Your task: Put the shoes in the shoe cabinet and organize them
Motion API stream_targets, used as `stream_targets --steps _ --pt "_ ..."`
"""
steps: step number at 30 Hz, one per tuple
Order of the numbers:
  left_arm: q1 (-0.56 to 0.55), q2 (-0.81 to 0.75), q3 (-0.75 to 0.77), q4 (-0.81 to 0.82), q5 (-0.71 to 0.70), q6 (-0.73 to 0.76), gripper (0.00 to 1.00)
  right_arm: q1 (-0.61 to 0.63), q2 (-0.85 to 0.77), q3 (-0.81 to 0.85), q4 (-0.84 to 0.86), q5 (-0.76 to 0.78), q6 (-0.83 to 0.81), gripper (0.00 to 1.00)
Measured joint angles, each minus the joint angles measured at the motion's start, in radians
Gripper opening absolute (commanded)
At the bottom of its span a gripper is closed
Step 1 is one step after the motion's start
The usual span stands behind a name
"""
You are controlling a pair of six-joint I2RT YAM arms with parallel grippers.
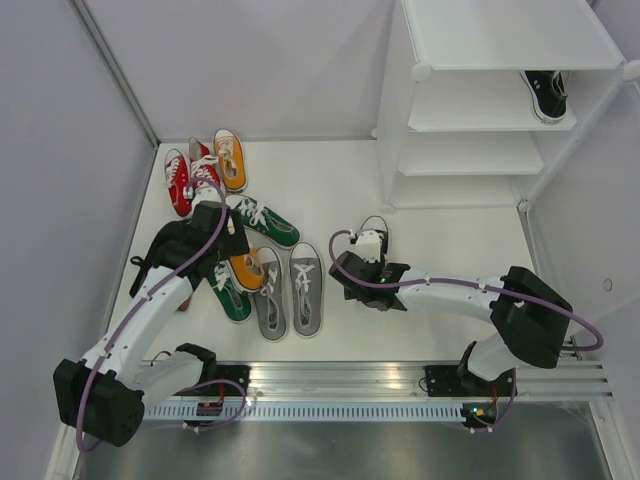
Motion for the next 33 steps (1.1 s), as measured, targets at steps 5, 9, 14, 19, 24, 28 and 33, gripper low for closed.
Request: stream_targets --steps 5,9,14,19,24,28,33 --pt "0.000 0.000 0.000 0.000 -0.003 0.005 0.97 -0.003 0.055 0.000 0.049 -0.007 -0.010 0.57" --pt "0.000 0.000 0.000 0.000 -0.007 0.007 0.97 -0.008 0.085 0.000 0.092 -0.024 -0.034 0.46" --pt "0.000 0.000 -0.004 0.000 -0.009 0.011 0.97 -0.016 0.092 0.000 0.085 -0.021 -0.080 0.06" --pt "0.000 0.000 -0.005 0.000 -0.010 0.011 0.97 -0.016 0.063 0.004 0.042 -0.048 -0.106 0.01" --pt "0.000 0.000 -0.005 0.000 -0.010 0.012 0.97 -0.029 -0.113 0.006 -0.108 -0.133 -0.216 0.01" --pt "0.000 0.000 -0.005 0.000 -0.013 0.013 0.97 -0.101 -0.301 0.057 -0.246 -0.171 -0.330 0.01" --pt "0.000 -0.004 -0.011 0.001 -0.028 0.014 0.97 -0.239 -0.459 0.234 -0.405 -0.215 -0.492 0.01"
